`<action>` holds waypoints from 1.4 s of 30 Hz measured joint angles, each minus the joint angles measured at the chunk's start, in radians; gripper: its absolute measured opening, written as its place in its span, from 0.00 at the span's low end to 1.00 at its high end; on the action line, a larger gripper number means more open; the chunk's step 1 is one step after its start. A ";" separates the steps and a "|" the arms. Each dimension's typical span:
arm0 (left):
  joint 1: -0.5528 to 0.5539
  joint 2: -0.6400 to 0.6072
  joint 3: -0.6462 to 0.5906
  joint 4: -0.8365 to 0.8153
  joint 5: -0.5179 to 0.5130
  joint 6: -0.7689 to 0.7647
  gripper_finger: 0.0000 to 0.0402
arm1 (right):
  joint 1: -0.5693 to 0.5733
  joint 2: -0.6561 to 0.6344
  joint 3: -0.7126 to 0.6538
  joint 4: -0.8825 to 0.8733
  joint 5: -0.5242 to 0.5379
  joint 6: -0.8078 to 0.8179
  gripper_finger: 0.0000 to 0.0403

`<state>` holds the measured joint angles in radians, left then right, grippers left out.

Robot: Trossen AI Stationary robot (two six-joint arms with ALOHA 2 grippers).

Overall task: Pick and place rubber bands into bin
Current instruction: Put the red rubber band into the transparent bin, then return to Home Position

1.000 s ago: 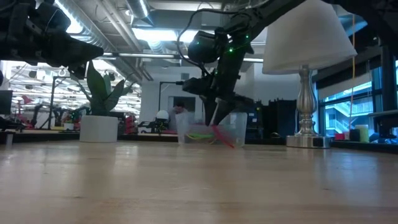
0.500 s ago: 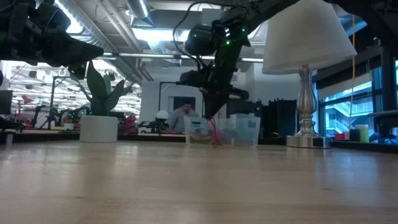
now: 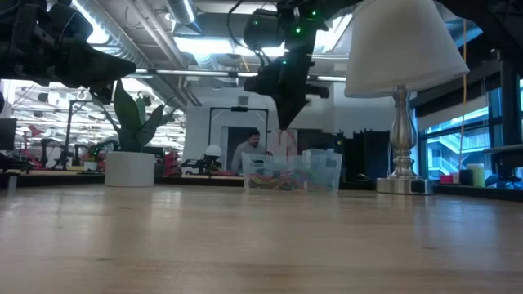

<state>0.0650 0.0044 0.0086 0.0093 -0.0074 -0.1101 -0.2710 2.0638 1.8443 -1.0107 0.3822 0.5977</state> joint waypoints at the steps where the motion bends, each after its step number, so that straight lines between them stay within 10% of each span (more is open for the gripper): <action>1: 0.000 0.000 0.000 0.000 0.000 0.000 0.01 | 0.000 -0.001 0.008 -0.018 0.013 -0.001 0.01; 15: 0.000 0.000 0.000 0.000 0.000 0.000 0.02 | -0.029 0.000 -0.128 -0.078 -0.029 0.050 0.02; 34: 0.000 0.000 0.000 0.000 0.000 0.000 0.02 | -0.013 -0.099 -0.186 0.006 -0.036 0.071 0.39; 42: 0.000 0.000 0.000 0.000 0.000 0.000 0.02 | 0.032 -0.203 -0.186 0.014 -0.029 -0.073 0.39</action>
<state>0.0652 0.0044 0.0082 0.0097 -0.0074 -0.1101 -0.2385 1.8606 1.6581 -0.9970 0.3535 0.5246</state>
